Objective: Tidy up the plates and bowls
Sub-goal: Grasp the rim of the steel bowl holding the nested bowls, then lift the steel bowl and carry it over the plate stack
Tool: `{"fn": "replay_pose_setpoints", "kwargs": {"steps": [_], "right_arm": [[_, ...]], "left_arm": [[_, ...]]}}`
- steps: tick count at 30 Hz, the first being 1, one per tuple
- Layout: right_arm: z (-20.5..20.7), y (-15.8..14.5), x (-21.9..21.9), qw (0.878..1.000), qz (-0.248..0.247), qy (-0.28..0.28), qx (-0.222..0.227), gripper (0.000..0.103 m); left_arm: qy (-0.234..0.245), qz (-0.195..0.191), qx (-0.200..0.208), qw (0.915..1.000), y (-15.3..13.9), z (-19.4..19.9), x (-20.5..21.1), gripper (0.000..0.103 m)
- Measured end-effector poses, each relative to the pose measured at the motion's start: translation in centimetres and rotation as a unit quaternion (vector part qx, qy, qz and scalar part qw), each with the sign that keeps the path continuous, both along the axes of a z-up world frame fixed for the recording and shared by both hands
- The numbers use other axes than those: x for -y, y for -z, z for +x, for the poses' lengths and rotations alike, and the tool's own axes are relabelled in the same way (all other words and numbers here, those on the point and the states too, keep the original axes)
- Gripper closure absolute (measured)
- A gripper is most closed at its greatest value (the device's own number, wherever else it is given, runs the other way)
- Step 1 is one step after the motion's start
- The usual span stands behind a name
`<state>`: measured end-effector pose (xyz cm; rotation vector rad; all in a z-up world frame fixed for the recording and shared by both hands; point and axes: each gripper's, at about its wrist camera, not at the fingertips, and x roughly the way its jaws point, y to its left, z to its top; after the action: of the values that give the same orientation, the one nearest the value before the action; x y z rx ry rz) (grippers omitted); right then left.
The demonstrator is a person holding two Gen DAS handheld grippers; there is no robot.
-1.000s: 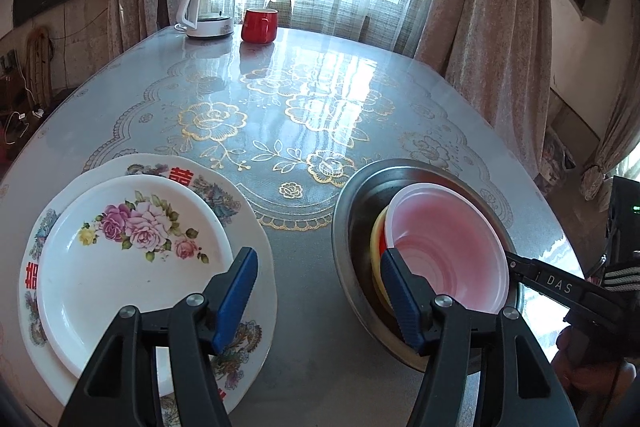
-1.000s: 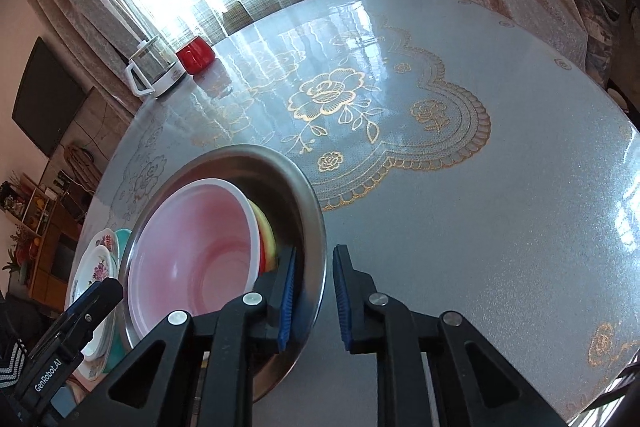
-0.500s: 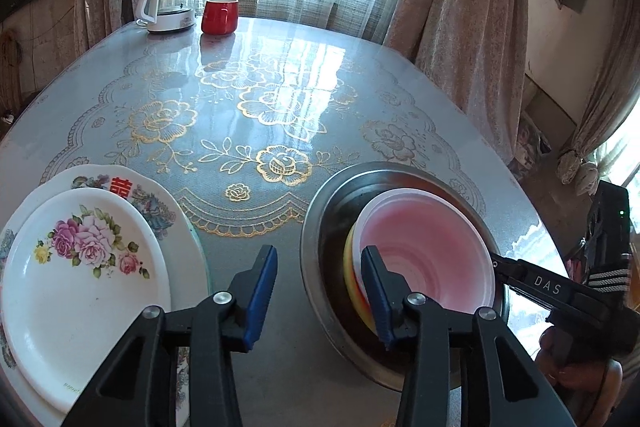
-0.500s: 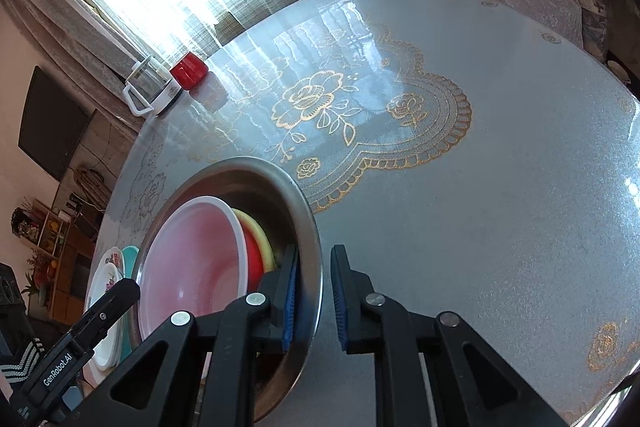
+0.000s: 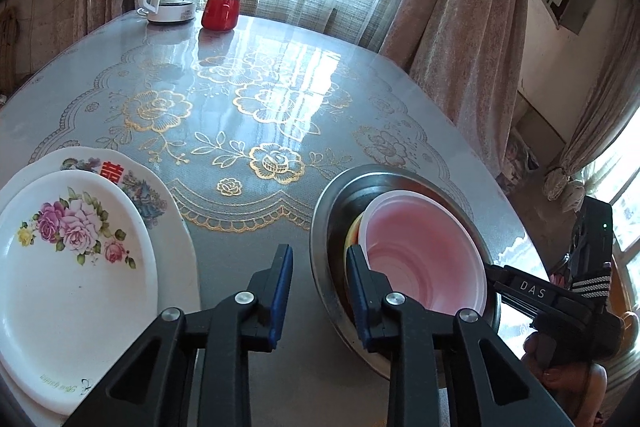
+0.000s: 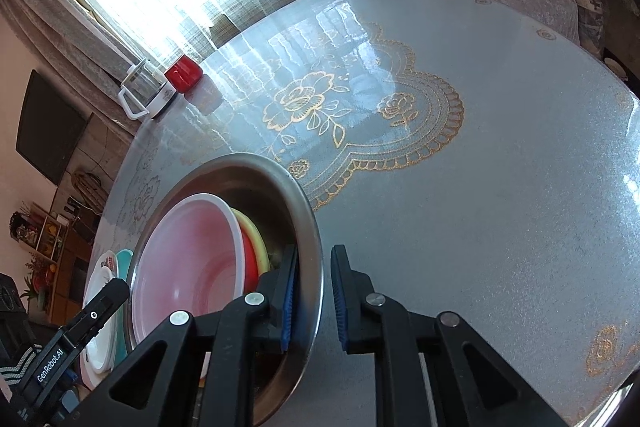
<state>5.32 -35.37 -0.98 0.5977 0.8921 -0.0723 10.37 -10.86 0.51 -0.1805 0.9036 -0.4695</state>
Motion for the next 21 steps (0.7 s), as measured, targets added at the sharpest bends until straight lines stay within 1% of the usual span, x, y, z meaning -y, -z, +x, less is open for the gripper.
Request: {"fn": "replay_pose_setpoints", "kwargs": {"steps": [2, 6, 10, 13, 16, 18, 21], "right_arm": [[0.0, 0.1, 0.0, 1.000, 0.003, 0.001, -0.001, 0.087], [0.2, 0.2, 0.1, 1.000, 0.004, -0.001, -0.001, 0.087], [0.3, 0.3, 0.2, 1.000, 0.006, -0.003, -0.001, 0.087], [0.4, 0.7, 0.1, 1.000, 0.014, -0.009, -0.009, 0.087], [0.5, 1.2, -0.2, 0.999, 0.023, -0.017, -0.019, 0.087], [0.5, 1.0, -0.5, 1.000, 0.012, -0.018, -0.018, 0.087], [0.5, 1.0, -0.5, 1.000, 0.013, -0.018, -0.018, 0.087]], "left_arm": [[0.006, -0.001, -0.012, 0.9999, 0.6, 0.0, 0.3, 0.079], [0.009, -0.002, -0.008, 0.9999, 0.7, -0.1, 0.5, 0.084], [0.017, 0.007, 0.008, 0.9998, 0.7, -0.4, 0.6, 0.084], [0.025, -0.009, -0.010, 0.9996, 1.2, -0.2, 0.4, 0.084], [0.037, -0.011, -0.018, 0.9991, 1.4, -0.3, 0.5, 0.084], [0.039, -0.022, -0.025, 0.9987, 1.5, -0.3, 0.6, 0.084], [0.042, -0.033, -0.031, 0.9981, 1.8, -0.2, 0.5, 0.084]]}}
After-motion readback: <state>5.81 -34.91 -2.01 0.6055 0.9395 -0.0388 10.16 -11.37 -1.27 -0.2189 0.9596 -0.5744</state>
